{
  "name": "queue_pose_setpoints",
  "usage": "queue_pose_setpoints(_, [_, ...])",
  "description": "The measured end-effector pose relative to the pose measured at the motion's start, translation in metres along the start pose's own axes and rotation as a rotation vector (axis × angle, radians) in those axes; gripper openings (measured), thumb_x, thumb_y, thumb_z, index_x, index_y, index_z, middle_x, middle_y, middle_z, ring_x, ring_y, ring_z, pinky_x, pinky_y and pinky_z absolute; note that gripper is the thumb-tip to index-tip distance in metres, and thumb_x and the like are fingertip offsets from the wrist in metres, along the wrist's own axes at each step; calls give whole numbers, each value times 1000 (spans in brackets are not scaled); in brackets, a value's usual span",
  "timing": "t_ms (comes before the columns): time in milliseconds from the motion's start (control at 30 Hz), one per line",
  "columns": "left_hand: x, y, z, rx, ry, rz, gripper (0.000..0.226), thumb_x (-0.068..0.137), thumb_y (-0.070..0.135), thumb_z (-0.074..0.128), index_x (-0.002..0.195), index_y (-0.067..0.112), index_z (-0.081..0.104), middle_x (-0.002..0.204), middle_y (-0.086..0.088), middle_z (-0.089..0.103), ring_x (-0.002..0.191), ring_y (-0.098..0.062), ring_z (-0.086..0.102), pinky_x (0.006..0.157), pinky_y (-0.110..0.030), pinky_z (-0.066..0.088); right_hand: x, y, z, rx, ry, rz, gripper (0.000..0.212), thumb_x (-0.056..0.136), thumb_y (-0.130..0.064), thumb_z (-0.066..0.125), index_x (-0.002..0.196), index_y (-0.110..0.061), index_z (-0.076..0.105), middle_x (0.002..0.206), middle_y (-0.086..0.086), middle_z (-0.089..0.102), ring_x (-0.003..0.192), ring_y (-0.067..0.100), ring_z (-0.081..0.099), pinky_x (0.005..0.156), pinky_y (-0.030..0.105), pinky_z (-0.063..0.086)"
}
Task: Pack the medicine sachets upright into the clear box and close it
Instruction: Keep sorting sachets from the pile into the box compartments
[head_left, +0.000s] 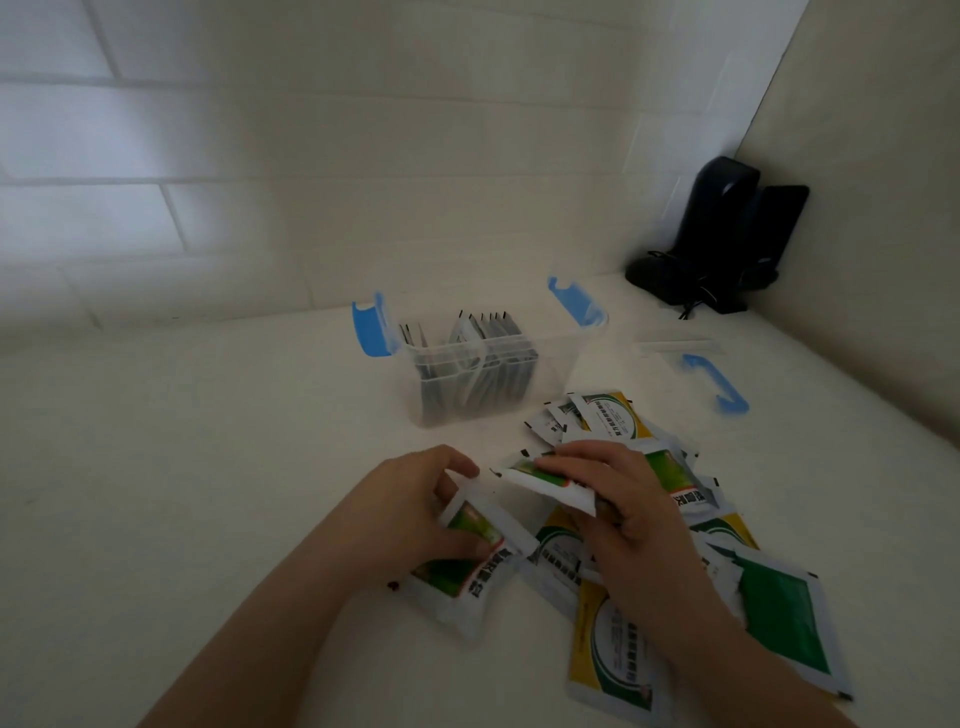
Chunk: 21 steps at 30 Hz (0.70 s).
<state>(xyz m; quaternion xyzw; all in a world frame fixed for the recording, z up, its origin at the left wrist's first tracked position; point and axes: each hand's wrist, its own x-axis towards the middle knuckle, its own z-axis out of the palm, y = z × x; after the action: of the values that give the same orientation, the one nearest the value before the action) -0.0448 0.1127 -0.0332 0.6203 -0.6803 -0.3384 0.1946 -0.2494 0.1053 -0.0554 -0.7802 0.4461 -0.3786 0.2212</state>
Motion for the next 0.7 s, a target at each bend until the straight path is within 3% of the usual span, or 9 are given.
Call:
queue_pose_setpoints(133, [2,-5,2,-262,106,27,19,72,31,72,82,19,62,80,4,71,71,-5,68,68,-24,56,1,-3,0,19,-2,-25,47,80,-19,48,106,-58,52,126,-17,43,119,0,40,98,17,39])
queue_pose_setpoints(200, [1,-4,1,-385,127,40,18,79,29,64,82,12,62,80,-2,73,71,-8,70,69,-26,57,2,-5,4,-26,-9,-84,41,80,-25,47,106,-56,53,133,-21,34,125,1,34,102,14,35])
queue_pose_setpoints(267, [-1,-2,2,-553,114,30,17,86,28,54,87,16,64,83,-3,75,76,-13,71,74,-32,58,1,-6,10,-59,-23,-143,42,81,-22,50,104,-56,55,138,-25,29,130,2,29,105,14,33])
queue_pose_setpoints(367, [0,-1,5,-802,102,-70,37,83,50,42,84,23,68,80,-3,76,79,-20,72,79,-37,56,-1,-11,15,42,-42,-156,25,89,-32,43,101,-40,65,143,-8,30,132,8,32,105,20,37])
queue_pose_setpoints(433, [0,1,5,-892,48,-47,43,69,55,46,89,24,67,83,-1,76,83,-20,72,77,-34,57,-1,-13,15,33,-68,-123,32,88,-30,38,105,-38,64,148,-4,26,136,14,29,107,33,37])
queue_pose_setpoints(533, [-1,7,5,-810,-10,150,33,70,30,58,101,20,61,86,8,76,84,-12,71,67,-20,56,-1,-16,10,-105,-138,-138,46,84,-19,34,118,-45,52,152,-11,10,141,16,14,112,43,28])
queue_pose_setpoints(567, [-2,8,4,-788,19,181,29,72,25,59,101,21,61,84,11,75,84,-9,71,66,-17,55,-2,-17,9,-116,-157,-150,52,84,-14,36,121,-49,46,153,-13,5,142,13,8,114,38,25])
queue_pose_setpoints(633, [-1,6,3,-729,146,240,21,79,14,59,97,25,60,81,12,74,82,-3,69,65,-12,52,-2,-24,4,-13,-182,-72,69,85,-5,43,123,-61,28,152,-20,3,141,4,8,107,13,28])
queue_pose_setpoints(700, [1,1,3,-609,251,292,23,84,8,57,95,28,59,86,10,71,85,-3,66,70,-10,51,1,-31,-1,147,-193,108,77,86,-8,54,121,-66,17,142,-32,19,131,-8,23,91,0,35])
